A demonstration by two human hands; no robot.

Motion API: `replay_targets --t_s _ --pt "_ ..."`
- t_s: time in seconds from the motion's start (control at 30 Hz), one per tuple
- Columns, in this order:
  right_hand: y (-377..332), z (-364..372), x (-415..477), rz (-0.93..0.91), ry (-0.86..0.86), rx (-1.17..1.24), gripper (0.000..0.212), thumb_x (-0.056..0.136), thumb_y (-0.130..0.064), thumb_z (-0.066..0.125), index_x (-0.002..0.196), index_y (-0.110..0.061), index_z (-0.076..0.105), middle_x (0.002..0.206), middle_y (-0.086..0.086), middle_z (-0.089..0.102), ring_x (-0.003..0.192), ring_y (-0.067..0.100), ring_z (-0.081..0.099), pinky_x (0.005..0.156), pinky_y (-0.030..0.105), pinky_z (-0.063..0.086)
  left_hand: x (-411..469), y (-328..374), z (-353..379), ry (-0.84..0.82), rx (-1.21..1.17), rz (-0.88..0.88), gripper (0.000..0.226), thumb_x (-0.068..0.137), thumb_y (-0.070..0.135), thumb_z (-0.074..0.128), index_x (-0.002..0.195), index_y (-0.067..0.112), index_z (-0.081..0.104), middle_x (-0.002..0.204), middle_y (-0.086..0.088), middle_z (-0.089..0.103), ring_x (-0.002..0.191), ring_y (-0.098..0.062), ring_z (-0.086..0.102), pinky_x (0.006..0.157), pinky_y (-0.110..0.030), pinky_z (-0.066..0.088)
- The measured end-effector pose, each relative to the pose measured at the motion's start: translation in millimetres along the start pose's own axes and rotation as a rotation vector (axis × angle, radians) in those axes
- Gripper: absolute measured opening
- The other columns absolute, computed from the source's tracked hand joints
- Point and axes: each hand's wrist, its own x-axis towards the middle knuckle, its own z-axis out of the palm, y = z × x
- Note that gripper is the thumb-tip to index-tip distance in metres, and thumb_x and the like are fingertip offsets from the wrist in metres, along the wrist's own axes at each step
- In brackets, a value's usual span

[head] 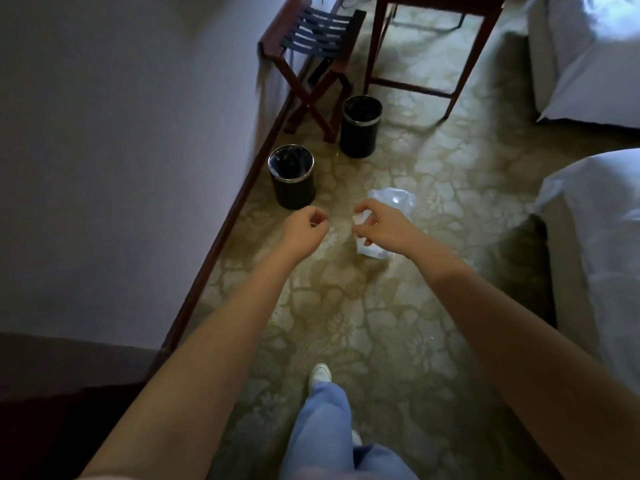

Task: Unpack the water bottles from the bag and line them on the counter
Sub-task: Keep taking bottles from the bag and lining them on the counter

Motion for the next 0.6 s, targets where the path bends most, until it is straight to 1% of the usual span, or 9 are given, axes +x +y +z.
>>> replay_targets --t_s 0.07,0.13,0.17,0.27,0.33,0.4,0.47,0.53,0.6 --pt "7.6 -15.7 25.1 0.008 0.027 -0.017 0.045 0.087 -0.026 0.062 0.129 -0.019 0.048 0.091 0.010 0.069 0.076 0.018 0.067 0.066 0.019 0.049 35.8 3.9 9.3 -0.034 -0.001 -0.011 0.022 0.091 0.017 0.056 0.111 0.011 0.062 0.104 -0.001 0.062 0.093 -0.014 0.057 0.069 -0.020 0.043" --pt "16.1 -36.1 47.9 0.005 0.017 -0.062 0.050 0.088 -0.025 0.061 0.135 -0.018 0.043 0.096 0.010 0.068 0.077 0.015 0.064 0.062 0.013 0.043 70.8 11.2 18.5 -0.041 0.002 -0.030 0.023 0.091 0.017 0.055 0.112 0.011 0.062 0.105 -0.001 0.062 0.094 -0.014 0.057 0.072 -0.023 0.043" --pt "19.9 -48.7 58.6 0.003 0.004 -0.088 0.051 0.089 -0.024 0.061 0.136 -0.018 0.042 0.098 0.010 0.068 0.078 0.013 0.063 0.063 0.012 0.041 87.0 16.7 24.4 -0.040 0.003 -0.035 0.023 0.091 0.017 0.055 0.112 0.012 0.062 0.105 -0.001 0.062 0.094 -0.014 0.057 0.073 -0.024 0.044" --pt "36.1 -93.7 87.5 0.013 -0.024 -0.117 0.049 0.091 -0.025 0.059 0.137 -0.018 0.041 0.102 0.005 0.067 0.083 0.012 0.062 0.072 0.018 0.041 131.1 39.5 50.2 -0.054 0.021 -0.042 0.023 0.090 0.019 0.055 0.111 0.012 0.063 0.105 0.000 0.063 0.095 -0.014 0.058 0.078 -0.027 0.048" --pt "54.8 -128.6 106.7 0.022 -0.036 -0.097 0.046 0.092 -0.026 0.058 0.134 -0.019 0.043 0.101 0.002 0.065 0.078 0.010 0.062 0.068 0.019 0.043 160.0 59.9 76.0 -0.069 0.044 -0.043 0.020 0.090 0.020 0.056 0.107 0.014 0.063 0.102 0.002 0.062 0.093 -0.013 0.057 0.078 -0.027 0.048" --pt "79.0 -165.3 127.2 0.010 -0.042 -0.148 0.043 0.091 -0.028 0.057 0.132 -0.019 0.046 0.105 0.002 0.064 0.087 0.014 0.062 0.073 0.022 0.044 190.1 84.4 107.5 -0.088 0.053 -0.035 0.019 0.090 0.019 0.056 0.106 0.014 0.064 0.100 0.002 0.062 0.092 -0.013 0.056 0.075 -0.024 0.045" --pt "105.5 -200.3 147.2 -0.009 -0.062 -0.225 0.041 0.091 -0.028 0.056 0.130 -0.018 0.048 0.111 0.002 0.063 0.098 0.017 0.060 0.078 0.025 0.044 218.0 110.1 139.1 -0.108 0.075 -0.034 0.019 0.090 0.018 0.056 0.106 0.013 0.064 0.098 0.002 0.060 0.091 -0.012 0.055 0.068 -0.020 0.042" --pt "132.6 -236.8 166.2 -0.021 -0.098 -0.271 0.040 0.091 -0.028 0.056 0.128 -0.017 0.050 0.113 0.005 0.064 0.098 0.019 0.061 0.079 0.027 0.048 242.8 137.4 172.0 -0.104 0.098 -0.046 0.020 0.090 0.018 0.056 0.108 0.012 0.063 0.099 0.002 0.060 0.091 -0.011 0.054 0.068 -0.019 0.040" --pt "157.6 -275.3 187.5 -0.030 -0.127 -0.307 0.039 0.091 -0.029 0.056 0.127 -0.016 0.051 0.115 0.007 0.064 0.100 0.020 0.060 0.081 0.027 0.047 266.8 167.9 205.5 -0.112 0.102 -0.064 0.020 0.091 0.018 0.056 0.109 0.012 0.062 0.100 0.002 0.059 0.091 -0.011 0.054 0.070 -0.020 0.039"
